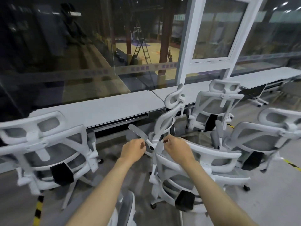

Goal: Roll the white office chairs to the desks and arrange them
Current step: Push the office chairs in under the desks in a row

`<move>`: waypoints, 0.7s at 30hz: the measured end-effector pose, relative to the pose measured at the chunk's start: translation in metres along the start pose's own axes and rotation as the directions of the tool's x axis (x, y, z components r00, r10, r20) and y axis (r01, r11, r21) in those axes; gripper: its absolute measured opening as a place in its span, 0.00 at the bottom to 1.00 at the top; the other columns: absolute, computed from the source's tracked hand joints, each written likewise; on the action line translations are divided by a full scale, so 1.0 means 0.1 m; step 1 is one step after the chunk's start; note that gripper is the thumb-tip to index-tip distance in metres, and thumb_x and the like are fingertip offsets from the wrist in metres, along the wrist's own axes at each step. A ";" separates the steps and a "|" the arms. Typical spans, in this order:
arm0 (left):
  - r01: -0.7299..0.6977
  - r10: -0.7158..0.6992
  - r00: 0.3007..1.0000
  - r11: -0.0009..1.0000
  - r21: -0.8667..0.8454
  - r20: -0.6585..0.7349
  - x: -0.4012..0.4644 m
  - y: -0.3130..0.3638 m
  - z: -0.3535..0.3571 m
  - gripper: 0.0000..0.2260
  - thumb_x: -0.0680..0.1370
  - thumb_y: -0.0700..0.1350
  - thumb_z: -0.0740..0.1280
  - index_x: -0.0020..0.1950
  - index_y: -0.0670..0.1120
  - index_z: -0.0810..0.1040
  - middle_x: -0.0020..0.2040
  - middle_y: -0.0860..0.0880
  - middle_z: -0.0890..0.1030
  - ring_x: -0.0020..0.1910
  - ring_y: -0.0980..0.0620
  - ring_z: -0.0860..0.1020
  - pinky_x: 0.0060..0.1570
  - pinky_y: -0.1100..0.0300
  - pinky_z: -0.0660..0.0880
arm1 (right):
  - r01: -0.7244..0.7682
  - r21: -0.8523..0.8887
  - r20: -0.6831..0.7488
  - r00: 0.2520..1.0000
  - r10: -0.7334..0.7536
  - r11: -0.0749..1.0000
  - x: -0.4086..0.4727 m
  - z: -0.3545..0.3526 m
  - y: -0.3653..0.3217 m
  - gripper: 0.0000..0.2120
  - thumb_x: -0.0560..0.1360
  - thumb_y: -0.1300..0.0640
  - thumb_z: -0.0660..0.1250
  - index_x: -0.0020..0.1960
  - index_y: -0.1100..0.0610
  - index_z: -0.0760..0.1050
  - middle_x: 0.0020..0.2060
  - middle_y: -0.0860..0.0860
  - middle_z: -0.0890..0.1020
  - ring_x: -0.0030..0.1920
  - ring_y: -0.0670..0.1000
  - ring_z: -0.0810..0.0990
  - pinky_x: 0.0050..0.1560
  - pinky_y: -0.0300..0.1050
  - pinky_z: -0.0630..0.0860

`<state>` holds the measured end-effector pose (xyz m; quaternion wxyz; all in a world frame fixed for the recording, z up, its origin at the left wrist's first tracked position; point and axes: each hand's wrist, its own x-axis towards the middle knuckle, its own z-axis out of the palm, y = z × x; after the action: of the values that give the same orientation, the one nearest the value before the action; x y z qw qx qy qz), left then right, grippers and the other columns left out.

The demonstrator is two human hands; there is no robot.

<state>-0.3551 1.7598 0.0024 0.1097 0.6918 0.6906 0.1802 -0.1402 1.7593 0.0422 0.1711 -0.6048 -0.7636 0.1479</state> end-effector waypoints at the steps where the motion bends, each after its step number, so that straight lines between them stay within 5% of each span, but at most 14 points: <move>1: 0.001 -0.001 1.000 1.000 0.000 0.002 0.11 0.02 0.03 0.04 0.78 0.50 0.64 0.48 0.52 0.77 0.49 0.51 0.83 0.49 0.43 0.81 0.44 0.53 0.75 | -0.006 -0.005 0.002 1.000 0.006 1.000 0.13 -0.04 0.04 0.12 0.80 0.52 0.61 0.62 0.49 0.75 0.49 0.49 0.86 0.53 0.58 0.82 0.45 0.49 0.76; 4: 0.010 -0.010 1.000 1.000 -0.004 -0.005 0.48 0.06 0.16 0.05 0.78 0.51 0.64 0.47 0.51 0.76 0.48 0.50 0.83 0.50 0.42 0.81 0.42 0.53 0.74 | -0.032 -0.015 0.017 0.999 0.032 0.999 0.54 -0.13 0.17 0.14 0.81 0.50 0.61 0.64 0.49 0.75 0.53 0.44 0.86 0.56 0.56 0.81 0.46 0.48 0.73; 10: 0.014 -0.014 1.000 1.000 -0.001 0.009 1.23 0.21 0.49 0.04 0.79 0.50 0.65 0.45 0.52 0.74 0.47 0.49 0.83 0.48 0.42 0.81 0.41 0.54 0.72 | -0.099 0.078 0.067 0.993 0.094 0.992 1.47 -0.25 0.60 0.12 0.79 0.49 0.61 0.61 0.49 0.76 0.43 0.44 0.86 0.51 0.53 0.83 0.49 0.51 0.78; 18: 0.024 -0.024 0.999 1.000 0.007 0.048 2.54 0.56 0.82 0.04 0.79 0.46 0.65 0.52 0.50 0.77 0.49 0.52 0.81 0.49 0.47 0.80 0.40 0.56 0.68 | -0.172 0.134 0.197 0.970 0.144 0.976 2.62 -0.41 1.45 0.17 0.79 0.48 0.63 0.66 0.49 0.74 0.56 0.49 0.84 0.55 0.56 0.82 0.56 0.54 0.79; 21: 0.010 -0.011 0.999 1.000 0.009 0.043 2.92 0.66 0.90 0.04 0.78 0.47 0.65 0.52 0.50 0.75 0.50 0.52 0.80 0.51 0.47 0.79 0.44 0.53 0.75 | -0.208 0.145 0.226 0.959 0.172 0.967 2.85 -0.40 1.71 0.15 0.79 0.48 0.63 0.64 0.49 0.74 0.57 0.51 0.83 0.55 0.57 0.81 0.57 0.56 0.79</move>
<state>-0.2638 2.0577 -0.0241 0.1227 0.6924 0.6923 0.1617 -0.0332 2.0757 0.0274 0.1239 -0.6398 -0.7006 0.2906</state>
